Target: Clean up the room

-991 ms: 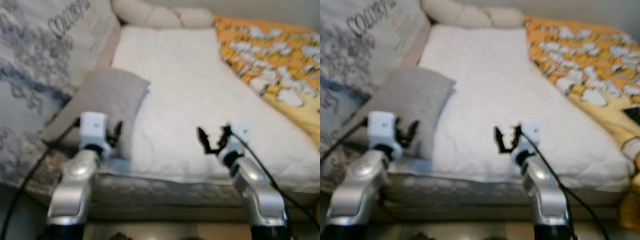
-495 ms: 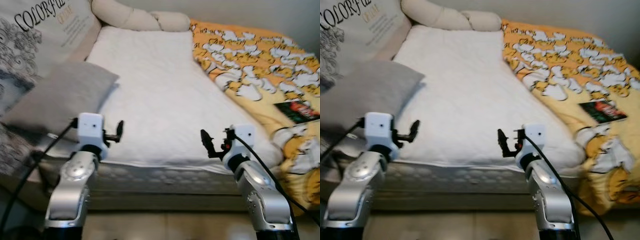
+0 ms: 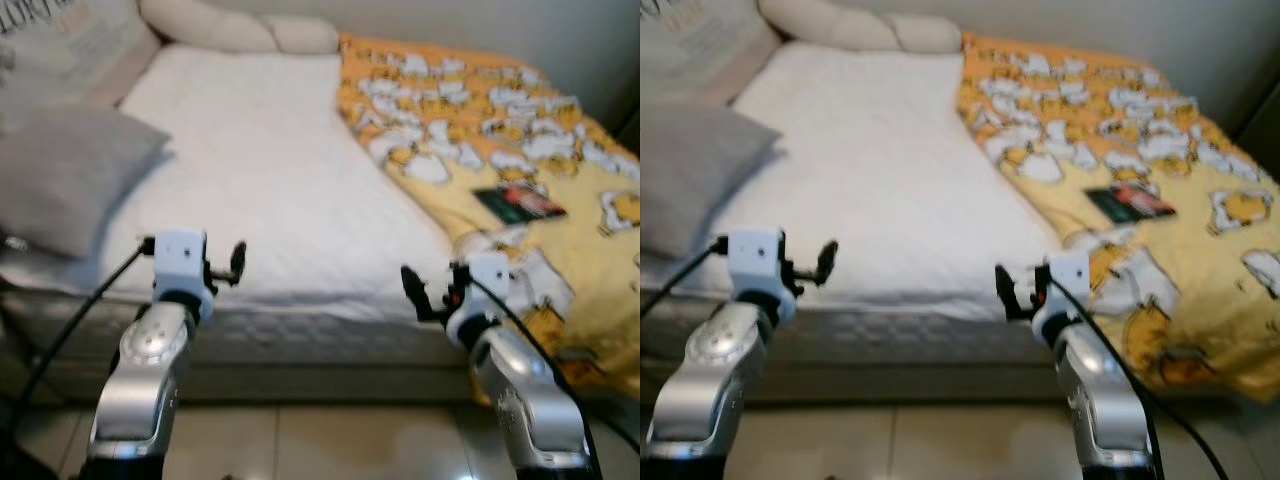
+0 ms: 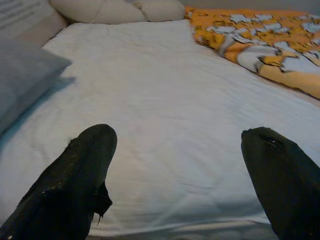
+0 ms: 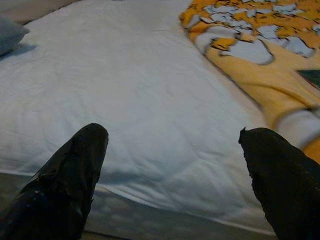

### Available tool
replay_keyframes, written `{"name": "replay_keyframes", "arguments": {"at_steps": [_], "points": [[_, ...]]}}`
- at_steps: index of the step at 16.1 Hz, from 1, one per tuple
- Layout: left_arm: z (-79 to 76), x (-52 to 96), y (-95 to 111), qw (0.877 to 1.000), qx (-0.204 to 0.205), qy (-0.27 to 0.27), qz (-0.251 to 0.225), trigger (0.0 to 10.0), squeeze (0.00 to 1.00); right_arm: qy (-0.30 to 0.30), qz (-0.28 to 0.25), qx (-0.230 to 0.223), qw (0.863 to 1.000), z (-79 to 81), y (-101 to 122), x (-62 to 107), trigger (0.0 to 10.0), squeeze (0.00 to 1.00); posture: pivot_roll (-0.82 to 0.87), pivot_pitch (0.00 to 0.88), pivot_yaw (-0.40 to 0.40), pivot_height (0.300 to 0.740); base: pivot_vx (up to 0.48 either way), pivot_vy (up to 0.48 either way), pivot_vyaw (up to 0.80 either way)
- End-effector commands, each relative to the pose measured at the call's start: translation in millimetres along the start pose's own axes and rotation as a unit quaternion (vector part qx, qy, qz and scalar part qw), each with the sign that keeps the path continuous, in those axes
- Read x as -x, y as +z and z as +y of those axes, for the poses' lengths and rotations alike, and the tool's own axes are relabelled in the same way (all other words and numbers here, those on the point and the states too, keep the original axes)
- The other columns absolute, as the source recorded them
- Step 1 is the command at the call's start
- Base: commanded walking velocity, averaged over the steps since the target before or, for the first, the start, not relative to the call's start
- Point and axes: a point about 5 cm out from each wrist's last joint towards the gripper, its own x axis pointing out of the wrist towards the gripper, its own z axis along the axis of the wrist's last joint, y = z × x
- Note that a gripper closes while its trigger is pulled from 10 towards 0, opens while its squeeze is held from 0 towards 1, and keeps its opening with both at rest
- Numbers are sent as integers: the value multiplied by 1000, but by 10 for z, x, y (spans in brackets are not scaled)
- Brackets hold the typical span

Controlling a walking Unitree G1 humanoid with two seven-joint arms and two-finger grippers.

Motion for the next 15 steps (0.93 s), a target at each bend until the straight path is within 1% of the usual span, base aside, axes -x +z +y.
{"name": "replay_keyframes", "arguments": {"at_steps": [1,4,6,7,8,9,10,11,12,15], "points": [[-96,-11,33,1000,-1,-16,-5,10000,1000,-19,-1,6,1000,-100,8,37,10000,1000,0,0,-33,740,0,-480,0],[-102,-8,29,1000,-4,-19,-4,10000,1000,-22,0,5,1000,-105,-5,50,10000,1000,-3,0,-29,740,0,-480,0],[-113,-11,54,1000,-8,-22,-17,10000,1000,-25,1,4,1000,-105,-14,56,10000,1000,-8,0,-24,740,0,-392,0],[-118,-16,47,1000,9,-21,-10,10000,941,-27,2,5,1000,-108,-16,59,10000,1000,-8,0,-23,740,0,0,0],[-127,-20,64,1000,9,-25,-17,10000,627,-29,4,6,1000,-114,-20,61,10000,1000,-9,0,-23,740,0,0,0],[-132,-21,65,999,4,-29,-16,10000,631,-31,5,9,999,-117,-22,62,10000,1000,-9,0,-22,740,0,0,0],[-143,-16,56,999,3,-41,-15,10000,643,-33,9,13,999,-118,-27,63,10000,376,-11,0,-20,740,0,0,0],[-147,-8,56,999,11,-49,-19,10000,643,-34,11,17,999,-114,-31,62,10000,0,-11,0,-20,740,0,0,0],[-145,-4,67,998,11,-52,-26,10000,643,-37,13,21,999,-109,-38,59,10000,0,-11,0,-21,740,0,0,0],[-152,3,82,998,16,-58,-32,10000,647,-43,20,38,998,-100,-51,44,10000,0,-9,0,-22,740,343,0,0]]}}
